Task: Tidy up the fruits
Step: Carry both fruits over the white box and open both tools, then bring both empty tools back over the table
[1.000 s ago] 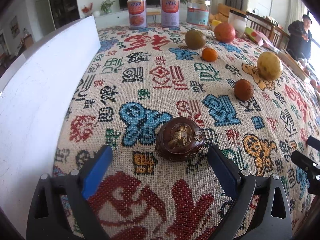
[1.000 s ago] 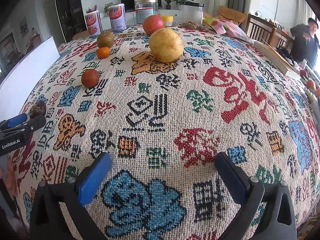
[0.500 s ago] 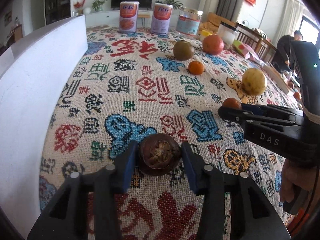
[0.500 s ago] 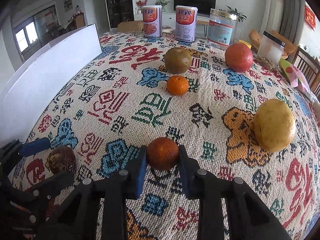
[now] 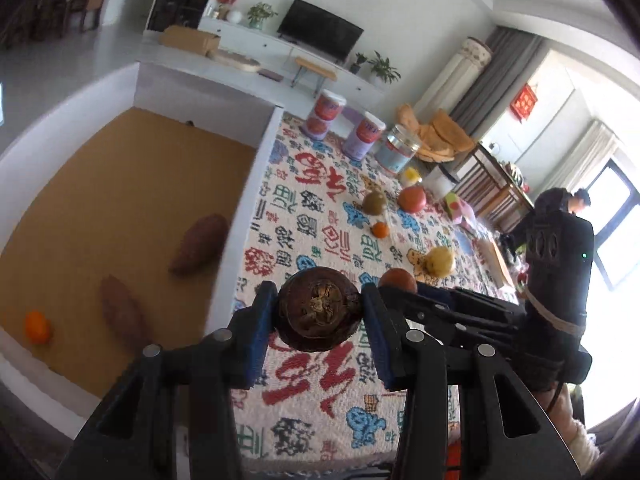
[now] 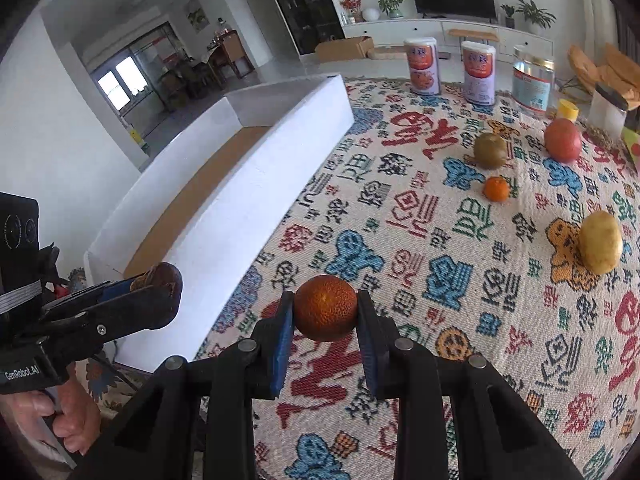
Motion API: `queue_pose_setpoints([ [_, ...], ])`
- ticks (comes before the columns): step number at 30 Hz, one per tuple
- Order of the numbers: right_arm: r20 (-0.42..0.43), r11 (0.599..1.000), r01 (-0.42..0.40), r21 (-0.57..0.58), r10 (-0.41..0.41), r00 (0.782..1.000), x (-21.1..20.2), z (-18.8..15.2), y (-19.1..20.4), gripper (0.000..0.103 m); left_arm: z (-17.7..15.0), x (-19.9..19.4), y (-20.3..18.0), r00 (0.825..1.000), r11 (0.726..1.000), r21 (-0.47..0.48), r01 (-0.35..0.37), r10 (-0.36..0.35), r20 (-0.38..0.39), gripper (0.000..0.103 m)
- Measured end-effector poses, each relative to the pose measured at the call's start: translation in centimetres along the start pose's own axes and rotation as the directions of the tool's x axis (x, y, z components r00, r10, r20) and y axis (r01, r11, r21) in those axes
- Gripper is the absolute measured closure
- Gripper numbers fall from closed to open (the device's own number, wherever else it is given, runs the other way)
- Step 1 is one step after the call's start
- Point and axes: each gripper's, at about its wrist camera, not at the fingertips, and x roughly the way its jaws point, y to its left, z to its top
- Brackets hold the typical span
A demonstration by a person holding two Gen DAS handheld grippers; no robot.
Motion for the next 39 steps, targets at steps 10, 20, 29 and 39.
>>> queue_pose_setpoints([
  [10,-0.156,0.96,-0.212,-0.183,0.184,0.97,8.0,3.2,15.8,0.071,1.9,-0.3,13.3,0.954,0.896,-0.338,-0.287,0.301,-0.011,0.033],
  [20,0.07,0.99,-0.048,-0.136,0.057,0.996,2.5,0.4,10.5,0.01,-0.1,1.0,5.1,0.976,0.968,-0.133,-0.21,0.215,0.025,0.02],
  [29,0.012,0.855,0.454,0.25,-0.472,0.882,-1.7,-12.4,-11.8,0.007,-6.2,12.2,-8.7,0.99,0.973,0.228,-0.032,0.062,-0.127,0.013],
  [39,-0.053,0.675,0.591,0.441,-0.638,0.768,-3.8,-14.5,-18.2,0.005,-10.2,22.5,-12.3,0.966,0.875,0.452,-0.171,0.239,-0.097,0.012],
])
